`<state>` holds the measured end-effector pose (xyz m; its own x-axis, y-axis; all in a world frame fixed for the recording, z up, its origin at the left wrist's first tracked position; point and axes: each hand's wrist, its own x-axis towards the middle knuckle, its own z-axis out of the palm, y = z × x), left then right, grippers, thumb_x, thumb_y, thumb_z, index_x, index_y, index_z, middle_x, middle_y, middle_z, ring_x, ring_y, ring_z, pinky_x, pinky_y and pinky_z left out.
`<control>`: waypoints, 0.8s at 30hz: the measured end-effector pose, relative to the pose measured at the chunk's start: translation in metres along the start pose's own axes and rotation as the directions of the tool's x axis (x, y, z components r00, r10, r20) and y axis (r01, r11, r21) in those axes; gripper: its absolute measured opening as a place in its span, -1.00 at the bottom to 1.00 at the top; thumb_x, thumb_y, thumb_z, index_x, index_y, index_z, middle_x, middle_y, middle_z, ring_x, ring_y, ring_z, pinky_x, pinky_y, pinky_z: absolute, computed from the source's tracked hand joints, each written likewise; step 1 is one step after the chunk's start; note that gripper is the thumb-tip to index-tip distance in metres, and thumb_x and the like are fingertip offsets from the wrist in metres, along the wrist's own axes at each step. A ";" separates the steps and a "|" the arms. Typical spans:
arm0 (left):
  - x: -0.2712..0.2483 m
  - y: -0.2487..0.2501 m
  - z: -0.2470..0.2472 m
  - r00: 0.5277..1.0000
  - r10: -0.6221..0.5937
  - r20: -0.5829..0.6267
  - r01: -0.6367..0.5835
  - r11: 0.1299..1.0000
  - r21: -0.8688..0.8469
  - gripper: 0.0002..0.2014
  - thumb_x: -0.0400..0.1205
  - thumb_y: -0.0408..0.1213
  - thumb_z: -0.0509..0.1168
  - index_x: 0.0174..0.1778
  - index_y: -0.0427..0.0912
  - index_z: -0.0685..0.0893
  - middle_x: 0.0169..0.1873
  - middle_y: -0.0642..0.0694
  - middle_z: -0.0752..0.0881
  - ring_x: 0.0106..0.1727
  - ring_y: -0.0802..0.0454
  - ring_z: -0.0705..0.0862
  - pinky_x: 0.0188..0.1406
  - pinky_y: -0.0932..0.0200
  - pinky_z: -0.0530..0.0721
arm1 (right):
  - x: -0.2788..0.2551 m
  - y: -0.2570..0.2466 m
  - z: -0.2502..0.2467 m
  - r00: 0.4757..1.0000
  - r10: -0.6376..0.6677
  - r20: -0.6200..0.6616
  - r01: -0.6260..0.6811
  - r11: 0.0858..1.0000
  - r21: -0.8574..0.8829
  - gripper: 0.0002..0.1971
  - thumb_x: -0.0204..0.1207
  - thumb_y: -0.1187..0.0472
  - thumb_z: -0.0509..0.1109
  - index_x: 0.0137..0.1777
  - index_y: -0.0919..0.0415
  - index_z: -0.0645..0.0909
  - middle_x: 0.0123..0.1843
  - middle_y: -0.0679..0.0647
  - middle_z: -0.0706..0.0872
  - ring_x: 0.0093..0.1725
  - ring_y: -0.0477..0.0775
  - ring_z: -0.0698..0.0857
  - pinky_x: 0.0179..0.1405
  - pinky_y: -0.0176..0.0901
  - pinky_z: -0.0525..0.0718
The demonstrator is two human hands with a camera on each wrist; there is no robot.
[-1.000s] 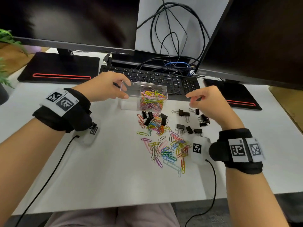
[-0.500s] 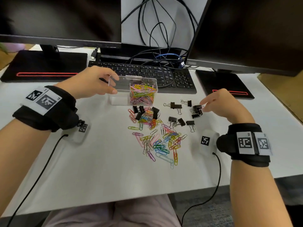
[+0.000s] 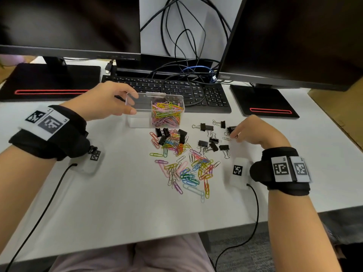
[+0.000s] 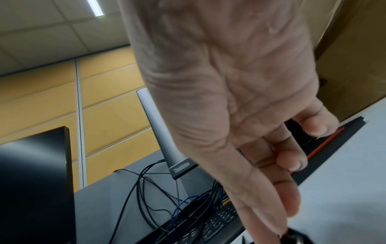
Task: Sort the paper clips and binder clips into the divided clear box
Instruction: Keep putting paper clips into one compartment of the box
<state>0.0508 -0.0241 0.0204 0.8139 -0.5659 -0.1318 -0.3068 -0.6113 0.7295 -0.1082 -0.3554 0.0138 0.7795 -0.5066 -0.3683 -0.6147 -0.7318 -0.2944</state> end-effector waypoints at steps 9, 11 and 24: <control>0.000 0.001 0.000 1.000 0.002 -0.004 -0.002 1.000 -0.005 -0.59 0.50 -0.30 0.51 0.27 -0.02 0.64 0.10 -0.07 0.71 0.07 -0.08 0.75 0.11 -0.01 0.72 | -0.001 0.006 -0.004 0.997 0.057 -0.046 -0.060 0.996 -0.071 -0.61 0.54 0.46 0.35 0.33 0.18 0.67 0.42 0.17 0.60 0.36 0.24 0.59 0.26 -0.07 0.57; -0.001 0.002 0.000 1.000 0.004 -0.002 -0.004 1.000 0.005 -0.58 0.51 -0.30 0.51 0.29 -0.04 0.63 0.12 -0.07 0.71 0.08 -0.08 0.74 0.14 -0.03 0.72 | -0.001 0.006 -0.004 0.997 0.055 -0.054 -0.057 0.997 -0.053 -0.59 0.53 0.49 0.34 0.34 0.19 0.67 0.44 0.17 0.57 0.37 0.24 0.57 0.28 -0.07 0.55; 0.002 0.000 0.000 1.000 0.016 -0.001 -0.016 1.000 0.011 -0.58 0.50 -0.30 0.51 0.28 -0.02 0.64 0.08 -0.05 0.70 0.04 -0.04 0.76 -0.02 0.14 0.68 | 0.005 -0.002 0.014 0.996 -0.080 -0.049 0.083 0.993 0.079 -0.81 0.35 0.44 0.55 -0.13 0.16 0.84 -0.03 0.11 0.82 0.09 0.09 0.72 0.19 -0.11 0.64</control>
<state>0.0523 -0.0252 0.0203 0.8094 -0.5750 -0.1195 -0.3254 -0.6085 0.7238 -0.1048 -0.3503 0.0006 0.8310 -0.4682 -0.3002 -0.5550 -0.7332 -0.3928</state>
